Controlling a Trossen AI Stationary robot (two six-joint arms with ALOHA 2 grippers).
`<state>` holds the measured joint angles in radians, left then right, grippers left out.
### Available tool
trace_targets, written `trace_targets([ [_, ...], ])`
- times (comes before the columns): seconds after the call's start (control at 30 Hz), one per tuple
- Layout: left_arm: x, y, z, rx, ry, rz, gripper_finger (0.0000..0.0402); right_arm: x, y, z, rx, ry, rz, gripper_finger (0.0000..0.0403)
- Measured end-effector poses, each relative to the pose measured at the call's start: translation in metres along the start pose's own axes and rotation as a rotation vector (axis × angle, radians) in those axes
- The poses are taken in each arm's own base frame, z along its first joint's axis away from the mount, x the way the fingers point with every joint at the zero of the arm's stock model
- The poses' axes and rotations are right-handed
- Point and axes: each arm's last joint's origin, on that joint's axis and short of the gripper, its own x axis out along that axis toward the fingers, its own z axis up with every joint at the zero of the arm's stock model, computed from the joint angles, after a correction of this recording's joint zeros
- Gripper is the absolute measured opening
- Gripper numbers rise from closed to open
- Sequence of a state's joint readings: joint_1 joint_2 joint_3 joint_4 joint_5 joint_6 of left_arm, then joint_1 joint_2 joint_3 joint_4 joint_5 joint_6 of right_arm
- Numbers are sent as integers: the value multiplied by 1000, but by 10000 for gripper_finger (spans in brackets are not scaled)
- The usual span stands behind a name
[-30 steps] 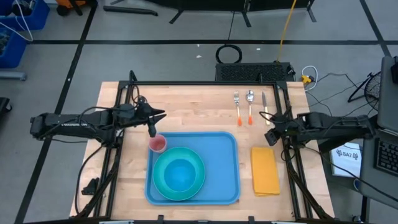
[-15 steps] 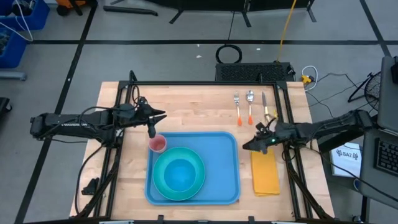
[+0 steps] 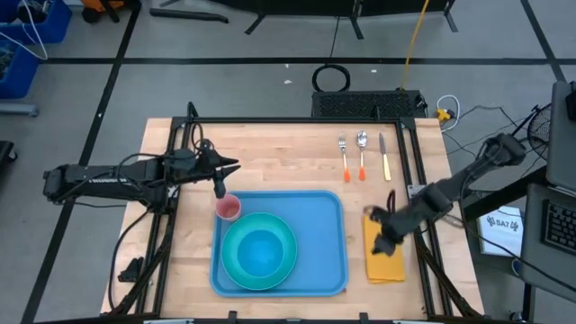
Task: Set up tray
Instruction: Put the yellow napkin to the right of the blue plate on the blue serving tray
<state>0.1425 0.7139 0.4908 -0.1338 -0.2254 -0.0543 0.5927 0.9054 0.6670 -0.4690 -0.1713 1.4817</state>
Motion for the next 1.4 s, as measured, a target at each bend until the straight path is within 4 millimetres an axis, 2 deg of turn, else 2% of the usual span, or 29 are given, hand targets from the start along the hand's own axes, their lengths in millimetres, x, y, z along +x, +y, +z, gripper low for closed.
trace_targets([
  [0.13,0,1,-2,2,21,8,88,19,2,-21,65,83,-42,55],
  [0.23,0,1,-3,4,28,8,88,25,-9,-27,39,-13,-162,54],
  [0.33,0,1,-3,6,27,8,88,20,-23,-25,41,-125,-299,54],
  [0.43,0,1,-3,8,28,8,88,10,-43,-22,86,-217,-516,54],
  [0.57,0,1,-3,9,33,9,88,-2,-57,-20,115,-250,-701,54],
  [0.7,0,1,-4,10,41,-3,88,3,-65,-17,108,-275,-683,54],
  [0.8,0,1,-5,11,48,-7,88,14,-82,-14,150,-262,-683,62],
  [0.87,0,1,-5,11,50,-6,88,21,-98,-14,195,-223,-693,76],
  [1.0,0,1,-5,12,52,-7,88,28,-113,-13,259,-208,-673,115],
  [1.13,0,1,-6,15,63,-6,88,24,-105,-11,271,-236,-602,148],
  [1.3,0,1,-7,16,72,-6,88,22,-93,-7,209,-330,-453,167],
  [1.4,0,1,-7,16,72,-5,88,21,-91,-6,248,-298,-419,177],
])
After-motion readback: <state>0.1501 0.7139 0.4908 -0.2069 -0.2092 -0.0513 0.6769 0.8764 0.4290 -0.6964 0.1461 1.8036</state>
